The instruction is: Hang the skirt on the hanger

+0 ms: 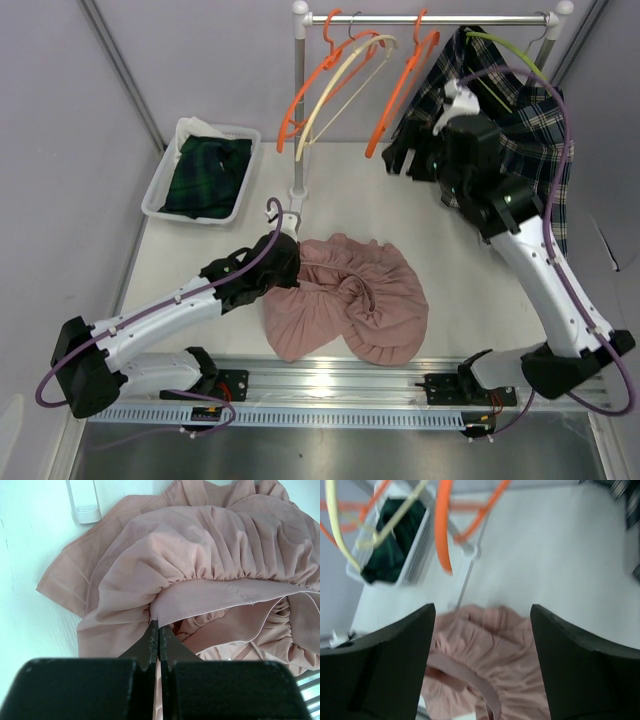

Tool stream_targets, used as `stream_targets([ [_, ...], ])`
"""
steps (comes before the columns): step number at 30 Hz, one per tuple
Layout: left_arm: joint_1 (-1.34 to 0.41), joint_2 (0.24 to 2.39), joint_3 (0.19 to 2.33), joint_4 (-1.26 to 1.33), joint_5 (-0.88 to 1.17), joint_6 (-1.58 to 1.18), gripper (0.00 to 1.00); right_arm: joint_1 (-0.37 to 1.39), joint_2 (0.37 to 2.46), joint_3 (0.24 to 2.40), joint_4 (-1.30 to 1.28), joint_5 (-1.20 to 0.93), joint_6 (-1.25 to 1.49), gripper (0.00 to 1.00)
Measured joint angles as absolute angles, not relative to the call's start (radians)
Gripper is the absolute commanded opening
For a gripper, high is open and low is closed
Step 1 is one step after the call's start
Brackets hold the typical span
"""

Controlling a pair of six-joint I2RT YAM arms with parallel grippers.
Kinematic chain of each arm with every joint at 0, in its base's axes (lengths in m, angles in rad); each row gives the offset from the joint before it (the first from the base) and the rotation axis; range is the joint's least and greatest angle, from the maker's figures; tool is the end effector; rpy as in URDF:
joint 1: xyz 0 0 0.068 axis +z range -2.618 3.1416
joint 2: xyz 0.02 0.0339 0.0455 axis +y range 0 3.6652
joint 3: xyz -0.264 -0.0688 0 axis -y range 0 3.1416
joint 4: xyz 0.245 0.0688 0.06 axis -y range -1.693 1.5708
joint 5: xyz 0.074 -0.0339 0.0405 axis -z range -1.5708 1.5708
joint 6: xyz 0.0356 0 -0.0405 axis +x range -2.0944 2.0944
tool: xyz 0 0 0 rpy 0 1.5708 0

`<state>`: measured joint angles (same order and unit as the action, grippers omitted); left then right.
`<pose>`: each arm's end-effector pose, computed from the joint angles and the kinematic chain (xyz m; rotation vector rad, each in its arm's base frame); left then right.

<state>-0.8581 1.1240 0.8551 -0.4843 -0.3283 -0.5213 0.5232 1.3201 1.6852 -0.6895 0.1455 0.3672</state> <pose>0.1634 -0.1715 0.2707 0.2220 2.2874 -0.3390 0.2325 0.1282 0.4780 -0.0492 1.9184 0.4671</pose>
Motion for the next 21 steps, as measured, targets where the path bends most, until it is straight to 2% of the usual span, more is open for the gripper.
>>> stream_targets([
  [12,-0.858,1.110,0.855,-0.494,-0.307,-0.503,0.00,0.437,1.776,2.326,-0.664,0.291,0.366,0.91],
  [16,-0.858,1.087,0.855,-0.504,-0.306,-0.493,0.00,0.404,1.881,2.444,-0.665,0.298,0.363,0.91],
  [21,-0.858,1.053,0.855,-0.524,-0.307,-0.486,0.00,0.340,1.942,2.454,-0.664,0.278,0.366,0.90],
])
